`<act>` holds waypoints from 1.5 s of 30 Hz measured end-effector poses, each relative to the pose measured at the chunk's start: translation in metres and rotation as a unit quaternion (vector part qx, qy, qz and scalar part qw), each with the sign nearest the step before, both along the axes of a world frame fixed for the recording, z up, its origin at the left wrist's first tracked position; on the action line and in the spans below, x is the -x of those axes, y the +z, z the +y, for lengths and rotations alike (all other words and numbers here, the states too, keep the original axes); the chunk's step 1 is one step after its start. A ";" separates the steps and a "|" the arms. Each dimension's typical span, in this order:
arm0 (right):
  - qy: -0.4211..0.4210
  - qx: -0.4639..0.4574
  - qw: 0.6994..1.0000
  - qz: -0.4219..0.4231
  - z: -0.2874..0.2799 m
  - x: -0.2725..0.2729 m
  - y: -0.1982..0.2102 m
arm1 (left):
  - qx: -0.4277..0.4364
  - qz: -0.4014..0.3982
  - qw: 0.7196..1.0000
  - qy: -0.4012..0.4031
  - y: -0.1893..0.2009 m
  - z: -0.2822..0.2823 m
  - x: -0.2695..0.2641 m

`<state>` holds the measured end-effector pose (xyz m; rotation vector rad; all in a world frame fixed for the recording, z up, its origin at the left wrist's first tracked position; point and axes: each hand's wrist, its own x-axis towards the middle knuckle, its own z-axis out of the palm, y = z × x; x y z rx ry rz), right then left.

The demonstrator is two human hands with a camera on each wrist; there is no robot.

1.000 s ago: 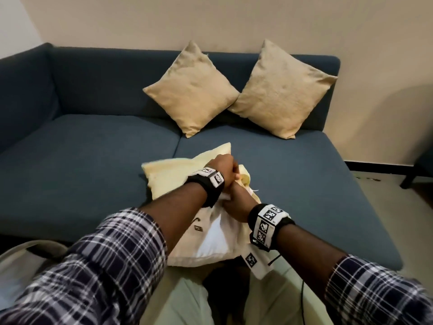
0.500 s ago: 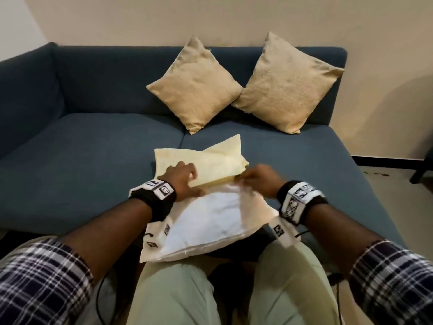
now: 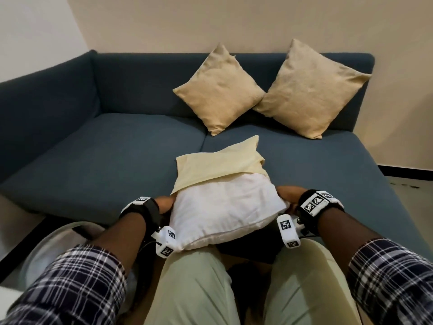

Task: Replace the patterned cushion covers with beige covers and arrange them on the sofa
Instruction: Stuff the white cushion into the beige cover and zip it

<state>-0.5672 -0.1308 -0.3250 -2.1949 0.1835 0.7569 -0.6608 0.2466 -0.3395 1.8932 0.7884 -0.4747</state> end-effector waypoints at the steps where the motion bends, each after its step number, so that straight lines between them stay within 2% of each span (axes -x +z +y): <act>1: -0.030 -0.030 0.999 0.000 0.006 0.001 0.009 | -0.021 0.002 1.000 -0.006 0.000 0.002 -0.001; 2: -0.068 -0.087 0.994 0.014 0.011 0.002 0.017 | -0.049 0.012 0.999 -0.019 0.004 0.001 -0.002; 3: -0.123 -0.178 0.975 0.042 0.018 0.011 0.031 | -0.063 0.010 0.998 -0.007 0.009 0.001 -0.005; 5: -0.208 -0.336 0.913 0.100 0.029 0.028 0.059 | -0.050 0.010 0.998 -0.031 0.014 0.002 -0.010; 7: -0.187 -0.399 0.892 0.100 0.037 0.043 0.081 | -0.004 -0.010 0.999 -0.051 0.001 0.008 -0.014; 10: -0.185 -0.405 0.892 0.080 0.051 0.057 0.099 | 0.101 -0.020 0.994 0.022 -0.010 -0.004 -0.007; 12: -0.185 -0.421 0.886 0.054 0.065 0.061 0.094 | 0.204 -0.048 0.976 0.053 0.018 -0.034 0.005; 15: -0.244 -0.361 0.899 -0.037 0.090 0.066 0.087 | 0.289 -0.124 0.945 0.087 0.055 -0.060 0.000; 17: -0.252 -0.341 0.905 -0.044 0.102 0.070 0.087 | 0.336 -0.136 0.928 0.091 0.078 -0.065 -0.002; 19: -0.252 -0.330 0.909 -0.037 0.110 0.068 0.084 | 0.312 -0.140 0.933 0.112 0.089 -0.061 -0.004; 22: -0.274 -0.335 0.901 -0.037 0.116 0.064 0.089 | 0.254 -0.159 0.940 0.160 0.087 -0.048 -0.011; 24: -0.299 -0.354 0.885 -0.047 0.120 0.059 0.090 | 0.248 -0.212 0.917 0.229 0.082 -0.046 -0.017; 26: -0.335 -0.393 0.853 -0.074 0.124 0.054 0.090 | 0.221 -0.269 0.901 0.259 0.081 -0.053 -0.025; 29: -0.398 -0.460 0.780 -0.148 0.131 0.047 0.087 | 0.168 -0.327 0.890 0.268 0.085 -0.068 -0.030; 31: -0.425 -0.454 0.755 -0.207 0.137 0.043 0.086 | 0.151 -0.341 0.890 0.263 0.092 -0.073 -0.030; 35: -0.419 -0.354 0.777 -0.309 0.148 0.038 0.081 | 0.164 -0.340 0.904 0.199 0.118 -0.083 -0.015; 38: -0.407 -0.305 0.784 -0.355 0.154 0.036 0.074 | 0.162 -0.381 0.897 0.153 0.123 -0.078 -0.002; 40: -0.389 -0.268 0.801 -0.368 0.159 0.038 0.071 | 0.134 -0.412 0.893 0.125 0.120 -0.076 0.008; 43: -0.336 -0.209 0.848 -0.352 0.162 0.038 0.071 | 0.107 -0.448 0.884 0.084 0.117 -0.071 0.019; 45: -0.248 -0.157 0.896 -0.332 0.158 0.032 0.072 | 0.075 -0.454 0.884 0.087 0.119 -0.064 0.025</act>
